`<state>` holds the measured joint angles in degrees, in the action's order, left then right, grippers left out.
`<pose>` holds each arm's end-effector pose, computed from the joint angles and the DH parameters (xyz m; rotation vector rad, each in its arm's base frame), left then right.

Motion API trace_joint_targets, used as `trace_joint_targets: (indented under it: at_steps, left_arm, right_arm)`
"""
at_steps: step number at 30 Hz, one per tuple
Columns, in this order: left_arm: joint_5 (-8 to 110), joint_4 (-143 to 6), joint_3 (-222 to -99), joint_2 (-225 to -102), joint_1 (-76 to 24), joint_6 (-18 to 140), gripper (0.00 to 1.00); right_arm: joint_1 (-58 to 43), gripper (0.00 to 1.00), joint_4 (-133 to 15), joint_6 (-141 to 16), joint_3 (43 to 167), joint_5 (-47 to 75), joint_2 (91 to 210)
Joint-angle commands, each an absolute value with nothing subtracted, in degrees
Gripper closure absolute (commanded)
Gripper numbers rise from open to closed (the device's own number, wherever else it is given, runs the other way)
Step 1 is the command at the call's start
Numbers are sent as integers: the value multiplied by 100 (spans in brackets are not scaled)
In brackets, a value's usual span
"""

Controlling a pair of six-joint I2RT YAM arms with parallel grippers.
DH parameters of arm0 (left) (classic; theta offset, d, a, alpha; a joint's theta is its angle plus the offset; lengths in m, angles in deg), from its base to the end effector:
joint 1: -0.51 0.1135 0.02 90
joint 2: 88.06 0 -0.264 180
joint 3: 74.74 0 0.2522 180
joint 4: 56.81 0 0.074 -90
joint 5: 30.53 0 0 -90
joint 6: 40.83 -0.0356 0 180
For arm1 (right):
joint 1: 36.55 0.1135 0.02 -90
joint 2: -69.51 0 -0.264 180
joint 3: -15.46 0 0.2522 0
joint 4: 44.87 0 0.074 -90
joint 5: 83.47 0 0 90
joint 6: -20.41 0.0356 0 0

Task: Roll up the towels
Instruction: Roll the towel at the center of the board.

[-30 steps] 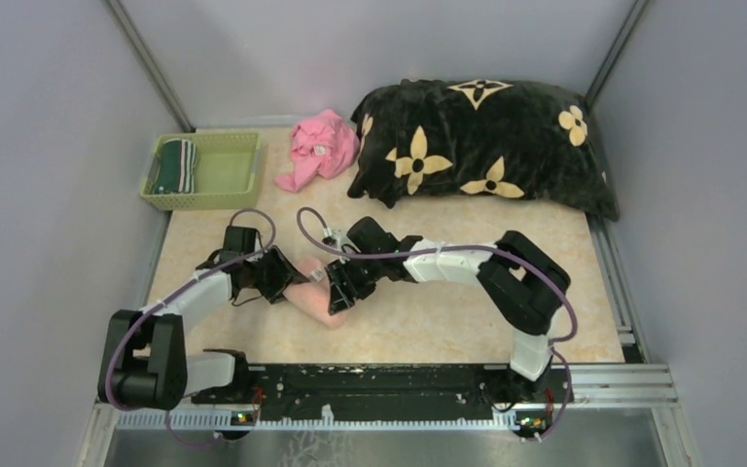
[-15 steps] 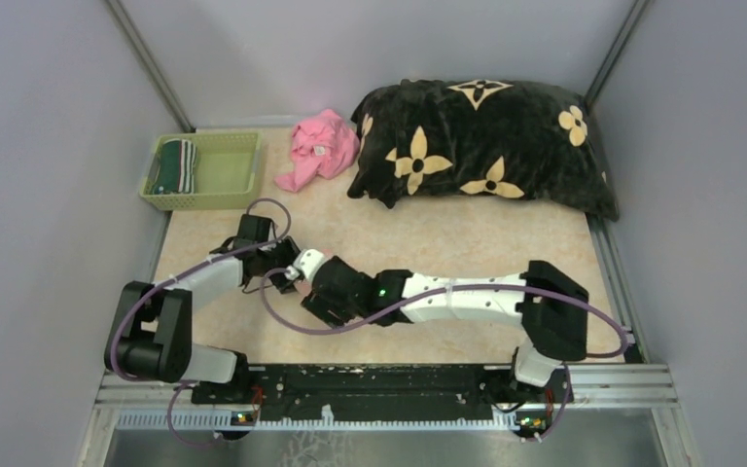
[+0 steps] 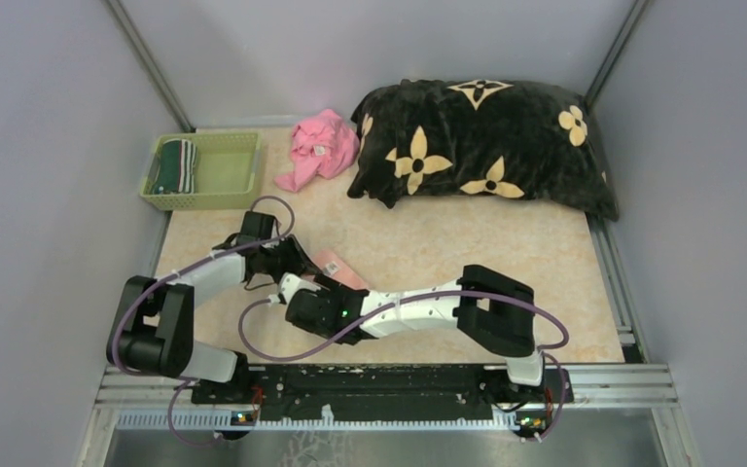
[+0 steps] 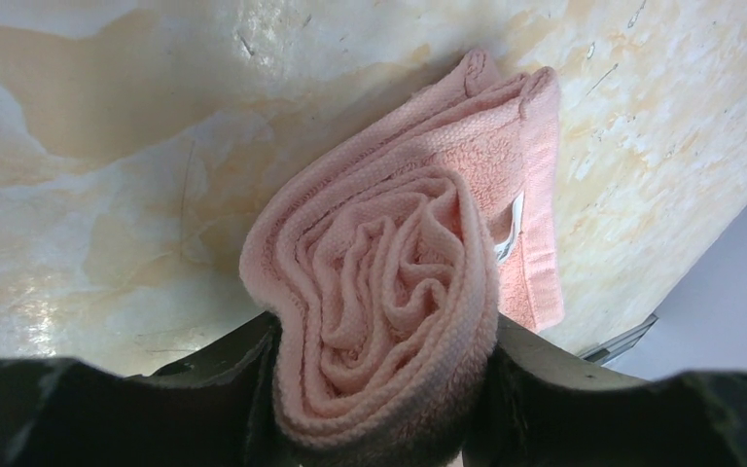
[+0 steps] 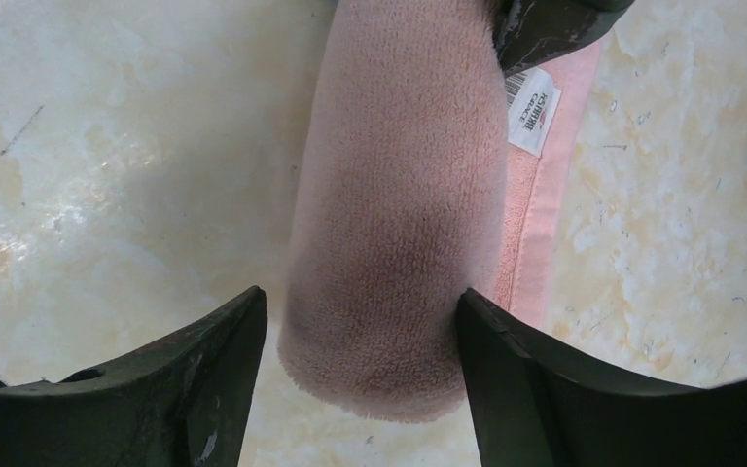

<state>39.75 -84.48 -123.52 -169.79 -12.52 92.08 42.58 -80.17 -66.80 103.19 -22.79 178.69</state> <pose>0.2374 -0.0673 0.1439 -0.5876 2.6882 -0.7599 0.0924 0.3886 0.1828 -1.3250 1.9865 -0.0043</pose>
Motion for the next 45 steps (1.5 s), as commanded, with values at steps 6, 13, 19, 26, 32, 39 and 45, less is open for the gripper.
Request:
trace_joint_targets:
  at_steps: [6, 13, 19, 26, 32, 39, 45]
  left_arm:
    - [4794, -8904, -12323, -17454, -1285, 8857, 44]
    - [4693, -8980, -12633, -17327, -1280, 8797, 30]
    - [4558, -8916, -12629, -16632, -1239, 8951, 16]
    - [4640, -9019, -12241, -15717, -1180, 9250, 9]
    - [4560, -9300, -11778, -15067, -1179, 9540, 7]
    - [4016, -9140, -11259, -14433, -1187, 9891, 7]
    - [3647, -8877, -10955, -14273, -1192, 10102, 8]
  right_arm:
    - [4258, 43, -8598, -6111, 10052, -1964, 18737]
    - [3637, 79, -8001, -5883, 9468, 48, 18056]
    - [2813, 85, -7325, -5528, 9105, 2286, 17758]
    - [2097, 89, -6663, -4866, 8930, 3823, 18063]
    - [1816, 90, -6295, -4446, 8833, 4379, 18339]
    - [1703, 89, -5863, -4041, 8788, 4801, 18639]
    - [1617, 89, -5450, -3563, 8705, 4992, 18765]
